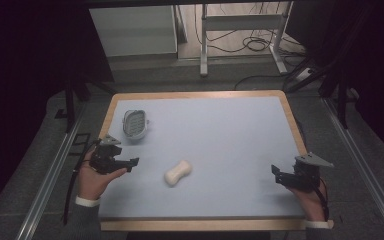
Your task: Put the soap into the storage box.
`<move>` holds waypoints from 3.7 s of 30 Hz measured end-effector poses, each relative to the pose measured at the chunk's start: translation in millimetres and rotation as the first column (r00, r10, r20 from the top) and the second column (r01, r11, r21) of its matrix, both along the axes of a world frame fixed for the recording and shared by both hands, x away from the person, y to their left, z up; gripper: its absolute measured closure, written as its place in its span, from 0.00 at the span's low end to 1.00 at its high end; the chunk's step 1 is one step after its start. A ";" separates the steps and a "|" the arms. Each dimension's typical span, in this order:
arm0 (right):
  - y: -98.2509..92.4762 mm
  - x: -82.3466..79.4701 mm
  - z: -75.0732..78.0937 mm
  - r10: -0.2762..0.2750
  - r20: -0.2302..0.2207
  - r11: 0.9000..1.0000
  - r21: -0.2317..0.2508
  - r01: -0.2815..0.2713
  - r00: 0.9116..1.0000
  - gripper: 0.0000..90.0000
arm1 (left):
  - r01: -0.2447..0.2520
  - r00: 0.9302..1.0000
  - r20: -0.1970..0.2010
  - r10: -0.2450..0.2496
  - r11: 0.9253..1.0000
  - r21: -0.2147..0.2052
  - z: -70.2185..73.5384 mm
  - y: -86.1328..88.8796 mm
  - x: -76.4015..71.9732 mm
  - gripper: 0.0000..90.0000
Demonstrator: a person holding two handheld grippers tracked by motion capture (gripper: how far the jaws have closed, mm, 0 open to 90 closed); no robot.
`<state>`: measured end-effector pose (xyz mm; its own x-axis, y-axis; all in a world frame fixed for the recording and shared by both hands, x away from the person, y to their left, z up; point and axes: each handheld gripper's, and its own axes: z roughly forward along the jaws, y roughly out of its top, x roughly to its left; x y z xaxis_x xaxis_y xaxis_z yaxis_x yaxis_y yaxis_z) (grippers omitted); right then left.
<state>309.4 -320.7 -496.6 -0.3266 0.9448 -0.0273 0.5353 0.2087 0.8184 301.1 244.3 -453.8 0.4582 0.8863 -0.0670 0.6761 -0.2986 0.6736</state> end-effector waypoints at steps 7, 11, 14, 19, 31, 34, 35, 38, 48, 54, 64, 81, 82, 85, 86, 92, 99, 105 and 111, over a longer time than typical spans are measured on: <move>-0.7 -0.4 0.6 0.002 -0.001 1.000 0.000 -0.002 1.000 0.07 | 0.030 0.999 -0.014 -0.030 0.999 0.015 12.7 -9.2 2.8 0.25; -1.7 -0.4 0.2 -0.002 -0.004 1.000 -0.002 0.002 1.000 0.07 | 0.055 0.998 -0.025 -0.054 0.998 0.041 12.2 -15.6 5.6 0.25; -1.5 -0.4 0.1 -0.003 -0.005 1.000 -0.003 0.003 1.000 0.07 | 0.071 0.997 -0.032 -0.070 0.996 0.049 10.3 -22.1 7.3 0.25; -0.7 -0.3 -0.7 0.000 -0.011 1.000 -0.005 0.000 1.000 0.07 | 0.099 0.994 -0.045 -0.097 0.993 0.069 9.5 -33.7 10.3 0.25; -1.1 0.0 -1.9 -0.003 -0.016 1.000 -0.008 0.003 1.000 0.07 | 0.162 0.986 -0.063 -0.155 0.979 0.122 8.3 -61.6 16.4 0.24; -1.1 0.1 -2.3 -0.003 -0.017 1.000 -0.010 0.002 1.000 0.07 | 0.173 0.984 -0.069 -0.165 0.976 0.129 7.8 -66.1 17.2 0.24; -1.1 0.2 -2.5 -0.003 -0.018 1.000 -0.010 0.002 1.000 0.07 | 0.177 0.983 -0.071 -0.170 0.977 0.122 7.7 -67.5 17.7 0.24; -1.5 0.4 -3.0 -0.003 -0.020 1.000 -0.013 0.003 1.000 0.07 | 0.188 0.981 -0.076 -0.179 0.972 0.138 9.3 -71.8 19.4 0.24; -1.9 0.1 -3.1 -0.004 -0.020 1.000 -0.013 0.004 1.000 0.07 | 0.227 0.973 -0.088 -0.215 0.961 0.160 10.5 -92.4 22.3 0.23; -2.4 0.0 -3.3 -0.006 -0.023 1.000 -0.013 0.006 1.000 0.07 | 0.259 0.964 -0.112 -0.241 0.948 0.185 2.5 -106.1 24.1 0.23; -2.0 0.2 -4.2 -0.007 -0.025 1.000 -0.017 0.007 1.000 0.07 | 0.282 0.956 -0.135 -0.260 0.942 0.182 -7.6 -120.4 25.7 0.23; -2.0 0.6 -5.3 -0.010 -0.030 1.000 -0.025 0.009 1.000 0.07 | 0.308 0.942 -0.196 -0.271 0.931 0.197 -33.4 -141.4 31.6 0.24; -2.0 0.7 -5.6 -0.011 -0.029 1.000 -0.026 0.010 1.000 0.07 | 0.309 0.942 -0.201 -0.270 0.931 0.196 -34.9 -142.5 32.1 0.24; -2.0 0.8 -5.9 -0.011 -0.030 1.000 -0.028 0.010 0.999 0.07 | 0.314 0.939 -0.210 -0.272 0.928 0.199 -39.3 -145.1 34.0 0.24; -2.0 0.9 -6.0 -0.010 -0.030 1.000 -0.027 0.010 1.000 0.07 | 0.314 0.938 -0.214 -0.271 0.928 0.201 -40.5 -145.9 34.6 0.24; -2.1 0.9 -6.0 -0.011 -0.031 1.000 -0.028 0.010 0.999 0.07 | 0.333 0.932 -0.229 -0.282 0.915 0.228 -44.0 -154.5 36.6 0.27; -4.4 0.0 -5.9 -0.018 -0.031 1.000 -0.024 0.017 0.999 0.07 | 0.330 0.930 -0.249 -0.269 0.911 0.247 -49.1 -157.3 39.1 0.32; -5.7 0.0 -5.6 -0.020 -0.029 0.999 -0.025 0.019 0.999 0.07 | 0.330 0.927 -0.260 -0.269 0.915 0.231 -54.7 -156.5 38.8 0.40; -7.3 -0.5 -4.7 -0.025 -0.028 0.999 -0.023 0.025 0.999 0.07 | 0.350 0.920 -0.262 -0.291 0.911 0.216 -53.8 -156.2 37.0 0.55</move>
